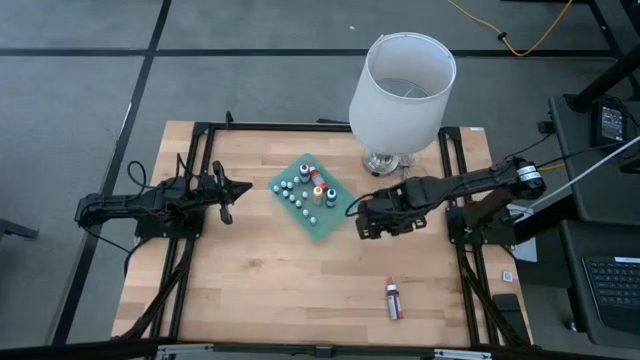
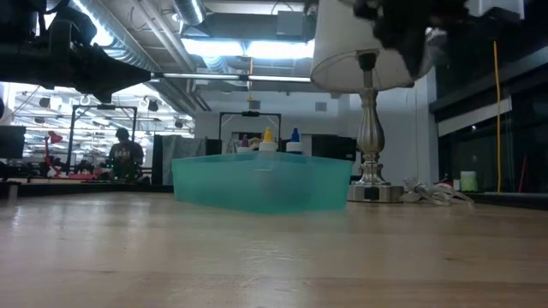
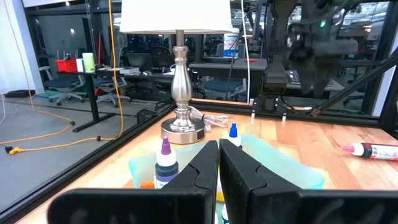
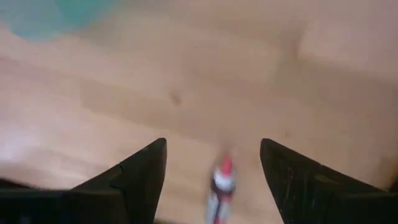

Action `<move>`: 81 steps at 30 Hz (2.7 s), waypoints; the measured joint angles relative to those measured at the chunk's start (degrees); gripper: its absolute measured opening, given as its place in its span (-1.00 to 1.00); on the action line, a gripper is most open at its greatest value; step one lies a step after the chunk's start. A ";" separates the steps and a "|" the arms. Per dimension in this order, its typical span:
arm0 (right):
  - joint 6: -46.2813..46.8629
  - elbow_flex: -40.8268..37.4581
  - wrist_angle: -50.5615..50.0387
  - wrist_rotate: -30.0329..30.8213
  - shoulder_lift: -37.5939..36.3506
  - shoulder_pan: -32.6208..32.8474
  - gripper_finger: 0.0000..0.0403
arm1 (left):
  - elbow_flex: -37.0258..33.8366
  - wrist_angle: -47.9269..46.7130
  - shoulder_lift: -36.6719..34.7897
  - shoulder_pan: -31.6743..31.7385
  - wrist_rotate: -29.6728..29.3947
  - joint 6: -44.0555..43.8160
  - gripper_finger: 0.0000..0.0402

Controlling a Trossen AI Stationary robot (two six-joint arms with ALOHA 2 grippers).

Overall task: Pick & Place food coloring
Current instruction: Put the large pink food coloring bottle into the green bin

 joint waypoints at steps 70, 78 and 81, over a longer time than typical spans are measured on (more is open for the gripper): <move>15.29 -27.93 43.01 -32.29 12.48 8.01 0.06 | 0.00 -0.01 0.02 0.00 0.00 0.00 -0.94; 15.57 -27.93 42.95 -33.39 12.48 9.05 -0.29 | 0.00 0.00 0.02 0.00 0.00 0.00 -0.97; 15.97 -27.93 42.89 -33.85 12.48 9.81 -0.34 | 0.02 0.00 0.02 0.00 0.00 0.00 -0.95</move>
